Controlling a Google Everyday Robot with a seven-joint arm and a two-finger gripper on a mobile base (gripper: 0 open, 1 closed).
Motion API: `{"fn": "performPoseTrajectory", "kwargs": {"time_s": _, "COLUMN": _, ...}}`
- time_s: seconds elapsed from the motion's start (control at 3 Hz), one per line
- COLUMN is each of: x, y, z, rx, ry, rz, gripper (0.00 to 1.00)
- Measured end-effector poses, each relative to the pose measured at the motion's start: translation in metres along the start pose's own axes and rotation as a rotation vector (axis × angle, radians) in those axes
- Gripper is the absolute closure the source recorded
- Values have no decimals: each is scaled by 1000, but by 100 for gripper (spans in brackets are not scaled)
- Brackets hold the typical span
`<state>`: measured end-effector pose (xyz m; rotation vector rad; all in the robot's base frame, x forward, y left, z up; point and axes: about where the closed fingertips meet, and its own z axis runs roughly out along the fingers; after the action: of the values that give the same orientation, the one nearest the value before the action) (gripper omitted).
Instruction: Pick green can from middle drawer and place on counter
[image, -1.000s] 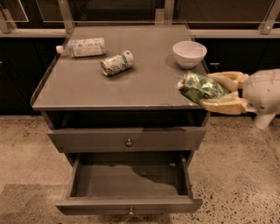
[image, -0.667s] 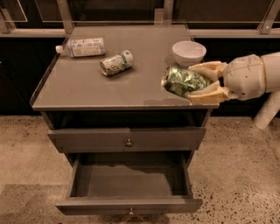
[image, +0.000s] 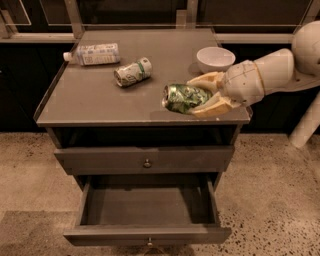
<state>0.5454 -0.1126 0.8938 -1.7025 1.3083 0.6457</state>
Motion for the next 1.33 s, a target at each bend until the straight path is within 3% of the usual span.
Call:
{"fn": "performPoseTrajectory", "kwargs": {"time_s": 0.67, "x": 4, "y": -1, "z": 5, "rx": -12, "ry": 11, "rz": 9, "gripper": 100}}
{"fn": "performPoseTrajectory", "kwargs": {"time_s": 1.33, "x": 40, "y": -27, "z": 1, "rx": -18, "ry": 140, "rz": 50, "gripper": 100}}
